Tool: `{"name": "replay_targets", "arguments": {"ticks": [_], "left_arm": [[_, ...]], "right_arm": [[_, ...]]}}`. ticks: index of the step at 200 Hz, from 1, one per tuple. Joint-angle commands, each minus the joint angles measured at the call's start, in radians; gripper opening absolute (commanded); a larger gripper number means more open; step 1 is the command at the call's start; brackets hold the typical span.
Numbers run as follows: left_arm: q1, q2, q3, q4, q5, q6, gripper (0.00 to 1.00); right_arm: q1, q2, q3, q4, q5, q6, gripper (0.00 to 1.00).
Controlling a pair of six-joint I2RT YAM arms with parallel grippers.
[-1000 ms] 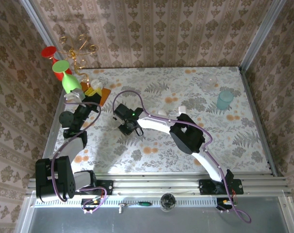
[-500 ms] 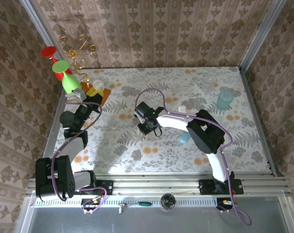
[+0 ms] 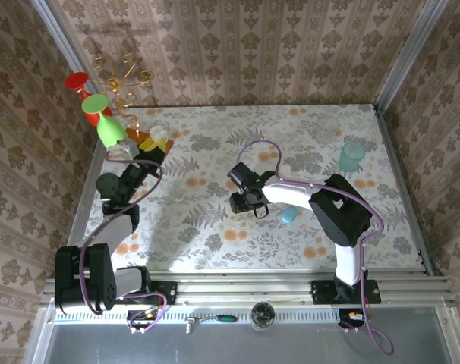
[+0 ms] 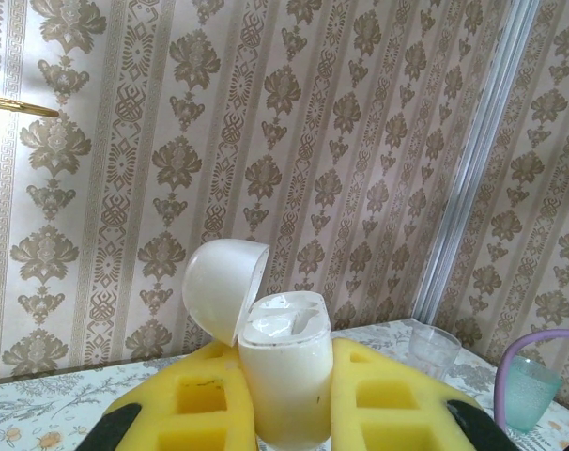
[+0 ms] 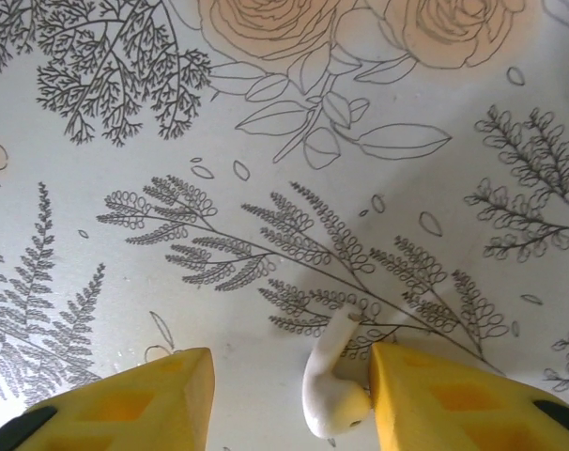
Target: Insert wireless bluetooth earbuds into charging case
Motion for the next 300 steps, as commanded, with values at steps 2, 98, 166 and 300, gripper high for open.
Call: {"name": "replay_targets", "arguments": {"ticks": [2,98,166,300], "left_arm": [[-0.006,-0.008,0.013,0.005,0.009,0.010,0.04],[0.005,-0.005,-0.009,0.017,0.004,0.027,0.04],[0.010,-0.005,-0.035,0.032,0.008,0.024,0.04],[-0.009,0.049,-0.023,0.068,0.032,0.016,0.04]], "right_arm": [[0.028,0.004,0.018,-0.065,-0.099,0.089,0.50],[-0.002,-0.017,0.148,-0.168,-0.163,0.027,0.49],[-0.067,0.111,0.239,-0.274,-0.241,0.045,0.37],[-0.052,0.185,0.267,-0.284,-0.306,0.026,0.29]]}}
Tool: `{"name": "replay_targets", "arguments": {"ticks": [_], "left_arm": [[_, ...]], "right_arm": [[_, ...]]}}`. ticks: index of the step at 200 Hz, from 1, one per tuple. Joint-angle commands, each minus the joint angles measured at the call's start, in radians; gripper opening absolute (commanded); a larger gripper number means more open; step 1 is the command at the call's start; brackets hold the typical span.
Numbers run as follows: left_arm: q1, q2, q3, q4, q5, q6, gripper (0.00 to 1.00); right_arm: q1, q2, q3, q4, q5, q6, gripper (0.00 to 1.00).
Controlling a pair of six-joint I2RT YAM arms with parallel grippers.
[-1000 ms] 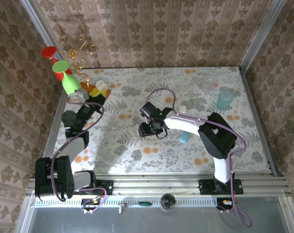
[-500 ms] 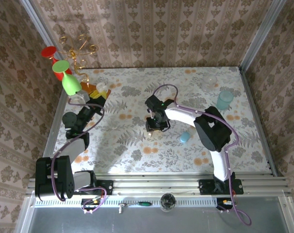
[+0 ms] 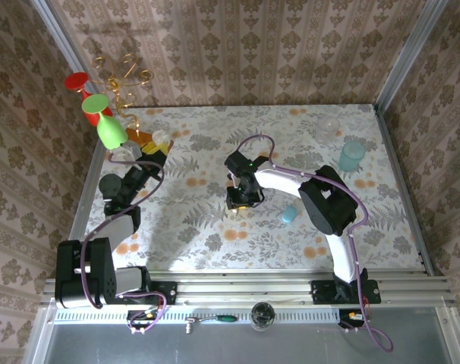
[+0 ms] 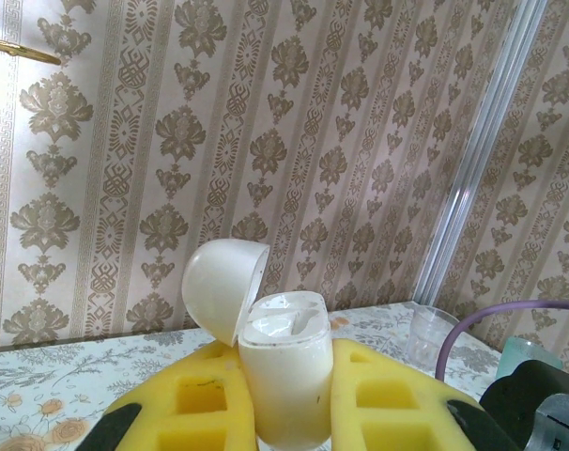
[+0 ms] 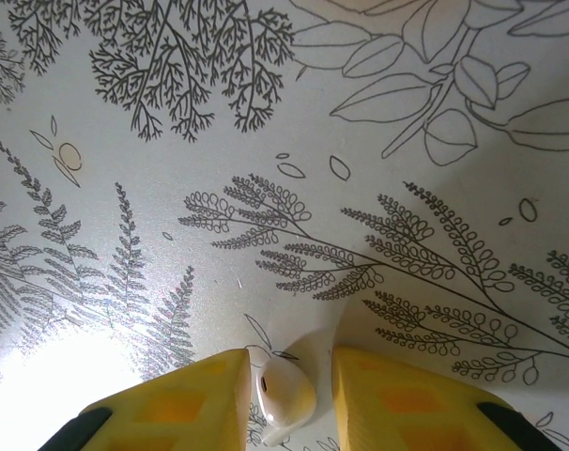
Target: Insert wireless bluetooth earbuds into charging case
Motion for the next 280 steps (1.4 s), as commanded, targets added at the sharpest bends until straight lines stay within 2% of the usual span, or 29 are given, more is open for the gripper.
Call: {"name": "replay_targets", "arguments": {"ticks": [1,118,184,221,263,280], "left_arm": [[-0.009,0.010,0.006,0.044,0.025,0.007,0.04],[-0.012,0.018,0.004,0.047,0.029,0.011,0.05],[-0.012,0.021,0.007,0.045,0.035,0.011,0.05],[-0.044,0.036,0.016,-0.005,0.094,0.042,0.04],[-0.178,0.039,0.054,-0.252,0.200,0.231,0.05],[-0.224,0.053,0.062,-0.297,0.239,0.270,0.05]], "right_arm": [[0.010,0.031,0.017,-0.037,-0.030,-0.010,0.28],[0.040,0.034,0.025,-0.108,-0.016,-0.078,0.30],[0.041,0.040,0.022,-0.085,0.068,-0.075,0.21],[0.042,-0.124,-0.094,0.082,0.182,-0.121,0.20],[0.038,-0.381,-0.253,0.287,0.363,-0.235,0.20],[0.039,-0.495,-0.316,0.383,0.386,-0.291,0.20]]}}
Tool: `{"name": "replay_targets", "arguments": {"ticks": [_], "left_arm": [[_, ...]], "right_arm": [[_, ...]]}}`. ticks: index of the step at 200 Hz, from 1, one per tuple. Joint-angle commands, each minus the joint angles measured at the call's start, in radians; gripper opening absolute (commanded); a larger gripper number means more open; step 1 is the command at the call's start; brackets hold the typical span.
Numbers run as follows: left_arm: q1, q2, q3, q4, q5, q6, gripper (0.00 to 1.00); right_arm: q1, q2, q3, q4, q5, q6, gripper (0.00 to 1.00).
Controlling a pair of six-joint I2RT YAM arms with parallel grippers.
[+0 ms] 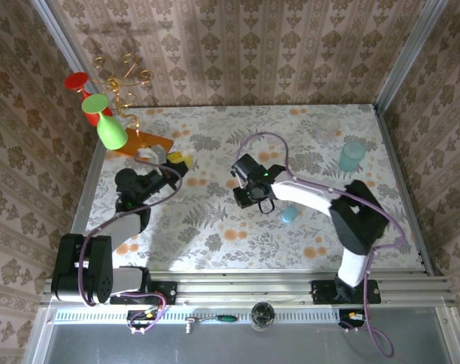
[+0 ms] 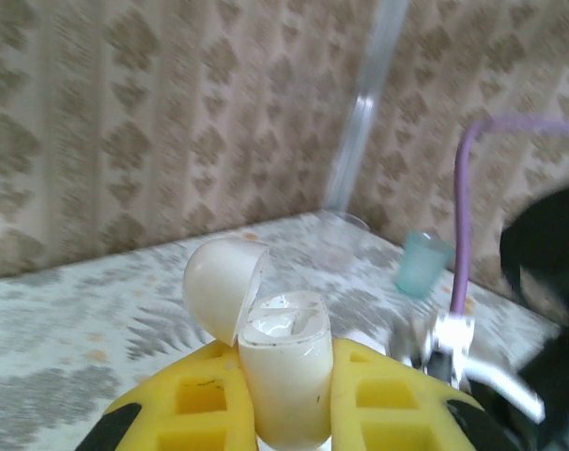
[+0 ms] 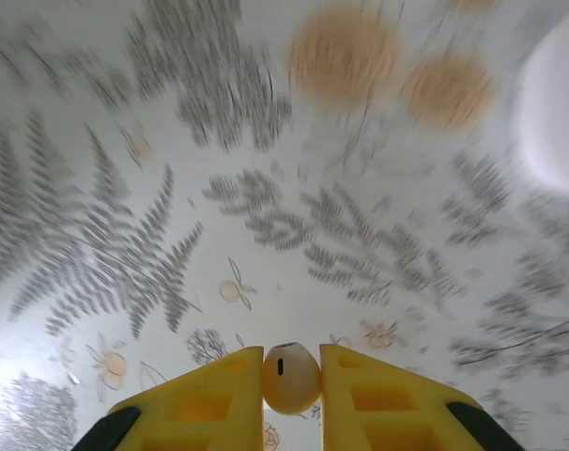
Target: Insert wireless bluetooth earbuds into charging case
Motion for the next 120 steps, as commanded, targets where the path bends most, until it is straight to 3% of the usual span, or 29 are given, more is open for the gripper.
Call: {"name": "replay_targets", "arguments": {"ticks": [1,57,120], "left_arm": [[-0.049,0.021,0.040,-0.110,0.099,0.120,0.05],[-0.157,0.074,0.072,-0.136,0.265,0.133,0.05],[-0.235,0.071,0.113,-0.173,0.364,0.166,0.05]], "right_arm": [[-0.002,-0.156,-0.066,0.183,0.117,-0.108,0.20],[0.016,-0.399,-0.119,0.325,0.052,-0.290,0.19],[0.048,-0.383,-0.078,0.322,-0.047,-0.393,0.19]]}}
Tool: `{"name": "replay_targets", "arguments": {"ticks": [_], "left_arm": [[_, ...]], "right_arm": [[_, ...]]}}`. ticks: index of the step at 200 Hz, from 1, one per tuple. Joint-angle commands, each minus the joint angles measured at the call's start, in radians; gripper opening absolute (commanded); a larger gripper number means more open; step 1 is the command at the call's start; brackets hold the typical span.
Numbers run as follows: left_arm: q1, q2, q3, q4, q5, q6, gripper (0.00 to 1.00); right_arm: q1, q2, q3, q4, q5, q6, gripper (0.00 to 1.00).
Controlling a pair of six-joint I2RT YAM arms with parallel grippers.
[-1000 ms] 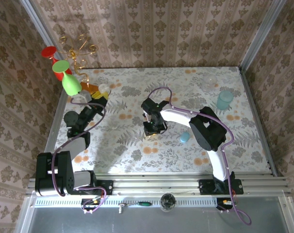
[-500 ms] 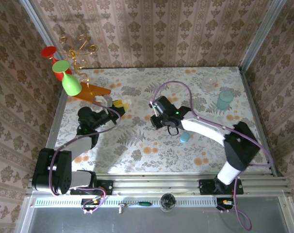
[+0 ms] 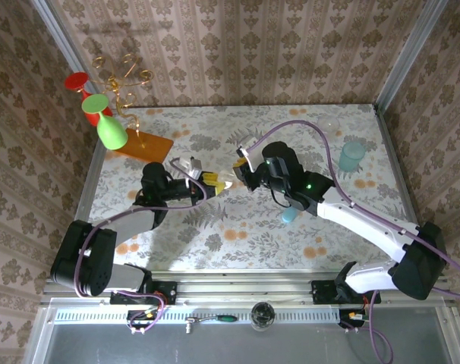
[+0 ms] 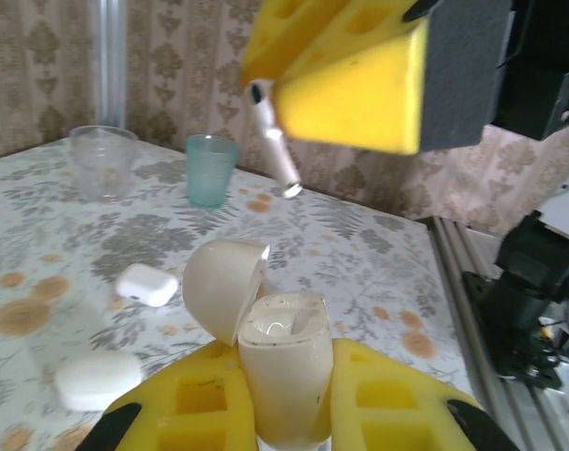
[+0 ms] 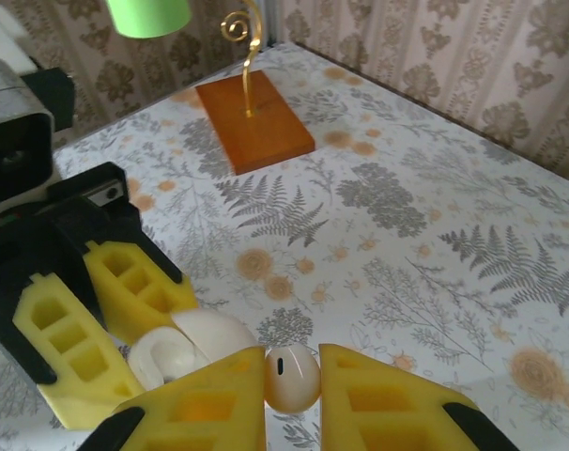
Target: Insert wireless bluetooth earbuds into charging case
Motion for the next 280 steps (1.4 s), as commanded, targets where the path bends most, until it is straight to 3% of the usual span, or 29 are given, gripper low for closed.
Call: {"name": "replay_targets", "arguments": {"ticks": [1,98,190,280], "left_arm": [[-0.012,-0.004,0.036,-0.002,0.070,0.031,0.05],[0.011,-0.026,0.049,0.016,-0.002,0.001,0.05],[0.012,-0.055,0.043,0.019,0.022,0.002,0.05],[0.012,-0.029,0.059,0.029,-0.019,-0.012,0.05]], "right_arm": [[0.013,0.022,0.024,0.012,-0.043,-0.063,0.19],[0.022,0.011,-0.009,0.008,-0.087,-0.073,0.19],[0.022,0.043,-0.020,0.018,-0.037,-0.075,0.18],[0.023,0.043,-0.014,-0.001,-0.255,-0.064,0.21]]}}
